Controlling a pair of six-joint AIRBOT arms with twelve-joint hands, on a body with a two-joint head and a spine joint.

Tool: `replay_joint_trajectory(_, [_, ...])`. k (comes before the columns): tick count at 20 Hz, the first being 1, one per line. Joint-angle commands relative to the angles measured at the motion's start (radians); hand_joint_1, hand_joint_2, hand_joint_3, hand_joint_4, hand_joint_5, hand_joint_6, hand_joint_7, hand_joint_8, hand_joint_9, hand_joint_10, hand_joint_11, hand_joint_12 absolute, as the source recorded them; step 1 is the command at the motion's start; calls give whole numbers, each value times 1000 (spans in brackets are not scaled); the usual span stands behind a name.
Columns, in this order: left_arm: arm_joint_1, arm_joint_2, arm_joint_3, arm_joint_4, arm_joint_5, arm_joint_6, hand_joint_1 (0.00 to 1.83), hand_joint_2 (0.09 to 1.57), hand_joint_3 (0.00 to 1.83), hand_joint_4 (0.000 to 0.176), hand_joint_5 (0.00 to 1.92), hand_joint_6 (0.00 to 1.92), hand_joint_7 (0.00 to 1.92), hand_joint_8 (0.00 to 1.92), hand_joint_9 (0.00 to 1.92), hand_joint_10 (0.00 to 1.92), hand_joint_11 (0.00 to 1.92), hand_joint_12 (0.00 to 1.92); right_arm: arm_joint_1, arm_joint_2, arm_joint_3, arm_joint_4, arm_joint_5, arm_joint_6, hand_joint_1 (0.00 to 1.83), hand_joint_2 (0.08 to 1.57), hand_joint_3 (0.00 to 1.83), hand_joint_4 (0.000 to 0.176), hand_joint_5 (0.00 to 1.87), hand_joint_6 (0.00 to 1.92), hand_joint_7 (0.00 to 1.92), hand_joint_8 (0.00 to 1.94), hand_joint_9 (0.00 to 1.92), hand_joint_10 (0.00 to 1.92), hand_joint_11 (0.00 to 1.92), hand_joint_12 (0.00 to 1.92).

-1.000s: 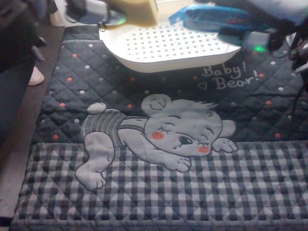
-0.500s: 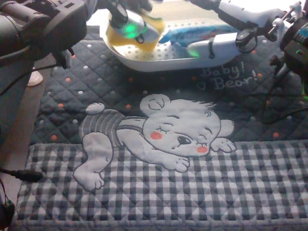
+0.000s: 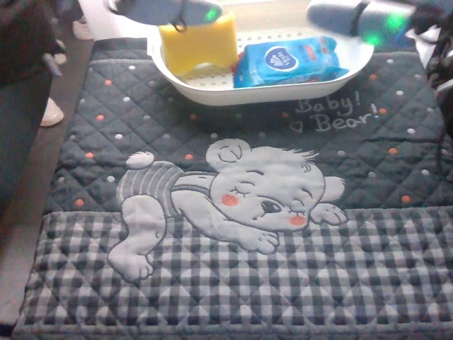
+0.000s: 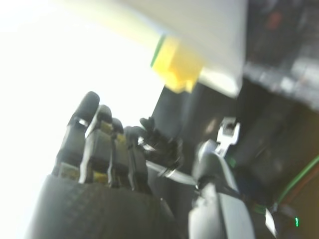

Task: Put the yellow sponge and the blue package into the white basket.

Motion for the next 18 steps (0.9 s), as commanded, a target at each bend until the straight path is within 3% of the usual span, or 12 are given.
replay_joint_trajectory(1, [12, 44, -34, 11, -195, 1, 650, 942, 0, 123, 145, 7, 166, 0, 184, 0, 0, 760, 12, 40, -43, 43, 189, -24, 476, 1214, 0, 49, 132, 0, 152, 0, 192, 0, 0, 968])
replay_joint_trajectory(2, [31, 92, -86, 25, -231, 1, 671, 925, 0, 89, 168, 7, 166, 0, 163, 2, 0, 619, 12, 89, -99, 43, 218, -47, 427, 1200, 0, 38, 263, 15, 299, 16, 299, 20, 0, 967])
replay_joint_trajectory(3, [59, 140, -136, 32, -266, 1, 687, 917, 0, 78, 184, 5, 168, 0, 151, 2, 0, 522, 11, 150, -153, 43, 251, -57, 521, 1216, 0, 26, 540, 2, 651, 67, 528, 413, 155, 1523])
replay_joint_trajectory(4, [93, 191, -184, 37, -297, 1, 709, 916, 0, 90, 198, 4, 172, 1, 131, 4, 0, 401, 9, 195, -199, 39, 266, -68, 646, 1107, 4, 28, 483, 0, 596, 17, 379, 577, 30, 1710])
replay_joint_trajectory(5, [130, 242, -239, 41, -332, 1, 719, 907, 0, 65, 214, 4, 180, 2, 121, 1, 0, 406, 0, 248, -263, 25, 271, -102, 564, 930, 0, 0, 96, 0, 519, 3, 350, 709, 188, 1765])
replay_joint_trajectory(6, [186, 297, -291, 40, -382, 0, 713, 906, 0, 60, 226, 7, 187, 4, 116, 0, 0, 408, -53, 296, -323, 30, 299, -137, 594, 911, 0, 0, 18, 0, 230, 0, 91, 615, 37, 1663])
replay_joint_trajectory(7, [251, 336, -331, 27, -432, 0, 718, 896, 0, 74, 236, 5, 194, 3, 106, 0, 0, 392, -119, 328, -364, 50, 337, -160, 701, 948, 3, 0, 3, 0, 72, 0, 40, 260, 7, 1231])
replay_joint_trajectory(10, [437, 427, -434, -26, -565, 0, 816, 882, 2, 90, 178, 0, 182, 0, 120, 1, 0, 681, -325, 379, -432, 126, 459, -165, 617, 878, 0, 157, 0, 0, 0, 0, 0, 1, 0, 174])
replay_joint_trajectory(11, [487, 448, -460, -41, -607, 0, 697, 877, 0, 94, 161, 1, 175, 1, 120, 0, 0, 620, -378, 388, -445, 149, 489, -165, 777, 874, 0, 139, 0, 0, 0, 0, 0, 0, 0, 34])
replay_joint_trajectory(13, [616, 467, -501, -102, -718, 0, 654, 851, 0, 89, 195, 8, 174, 1, 114, 1, 0, 664, -506, 398, -475, 217, 548, -165, 852, 846, 0, 169, 0, 0, 0, 0, 0, 0, 0, 0])
replay_joint_trajectory(17, [799, 431, -510, -222, -834, -62, 741, 865, 2, 65, 208, 2, 127, 3, 52, 7, 0, 276, -733, 371, -517, 357, 696, -143, 816, 803, 0, 168, 0, 0, 0, 0, 0, 0, 0, 0])
replay_joint_trajectory(18, [827, 427, -514, -240, -862, -78, 731, 857, 0, 78, 196, 4, 110, 6, 50, 4, 0, 349, -762, 367, -524, 373, 716, -130, 790, 793, 0, 146, 0, 0, 0, 0, 0, 0, 0, 0])
